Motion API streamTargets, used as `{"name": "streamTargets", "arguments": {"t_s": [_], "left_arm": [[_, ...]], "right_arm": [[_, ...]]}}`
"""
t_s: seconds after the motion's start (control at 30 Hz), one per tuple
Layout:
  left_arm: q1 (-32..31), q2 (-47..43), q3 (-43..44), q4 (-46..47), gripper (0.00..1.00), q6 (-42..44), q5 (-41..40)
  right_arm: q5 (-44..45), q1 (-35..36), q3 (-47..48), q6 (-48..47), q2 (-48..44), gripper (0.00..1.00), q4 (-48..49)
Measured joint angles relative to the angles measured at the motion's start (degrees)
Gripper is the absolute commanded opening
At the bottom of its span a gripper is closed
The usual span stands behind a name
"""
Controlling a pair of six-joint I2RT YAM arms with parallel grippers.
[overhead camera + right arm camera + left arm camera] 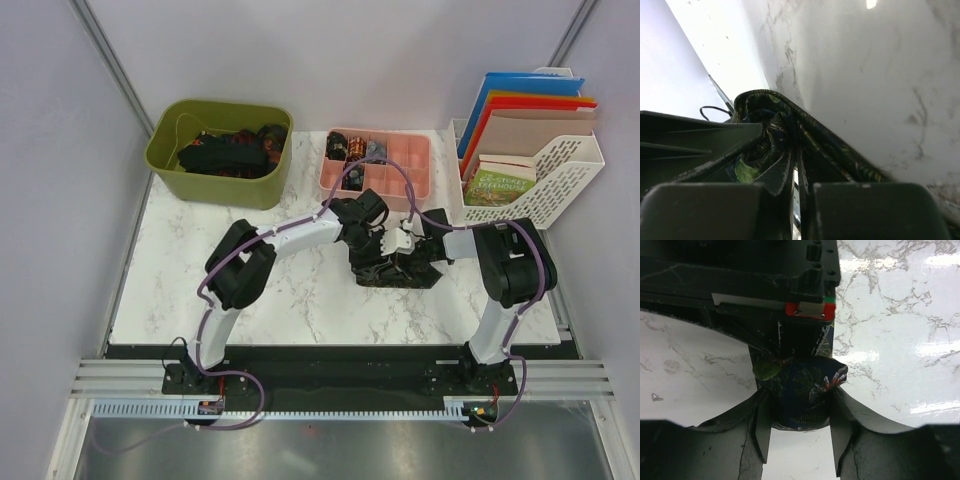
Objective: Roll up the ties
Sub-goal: Roll the tie at the center of the board.
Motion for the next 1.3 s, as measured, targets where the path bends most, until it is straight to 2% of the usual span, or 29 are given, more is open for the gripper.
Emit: {"name": "streamTargets", "arguments": {"t_s": [0.17, 0.3, 0.63, 1.03, 1.2, 1.3], "left_arm": [[-0.7, 1.5, 2.3, -1.7, 0.4, -2.5, -1.4], [-1.0, 2.3, 3.7, -2.9, 0.38, -3.6, -2.6], [-2.3, 2.0, 1.2, 0.0, 0.32, -2.6, -5.3], [-2.4, 0.5, -2.1, 1.9, 0.28, 1.3, -7.4], [0.7, -2.1, -6.1, 2.8, 0.28, 4.2, -7.4], [3.7, -4.2, -9.1, 2.6, 0.29, 6.2, -7.5]], "right_arm": [[-0.1, -0.5, -3.8, 3.5, -1.5, 0.13, 6.0], [-0.5, -1.0, -4.0, 3.8, -1.4, 0.19, 6.1], [-0.3, -4.7, -2.5, -2.5, -3.4, 0.32, -2.7], [0.7, -8.4, 1.6, -11.3, -4.7, 0.38, -13.3], [0.6, -8.9, 1.8, -10.0, -4.7, 0.41, -11.5], [0.4, -8.7, 1.1, -5.3, -4.7, 0.4, -5.7]]}}
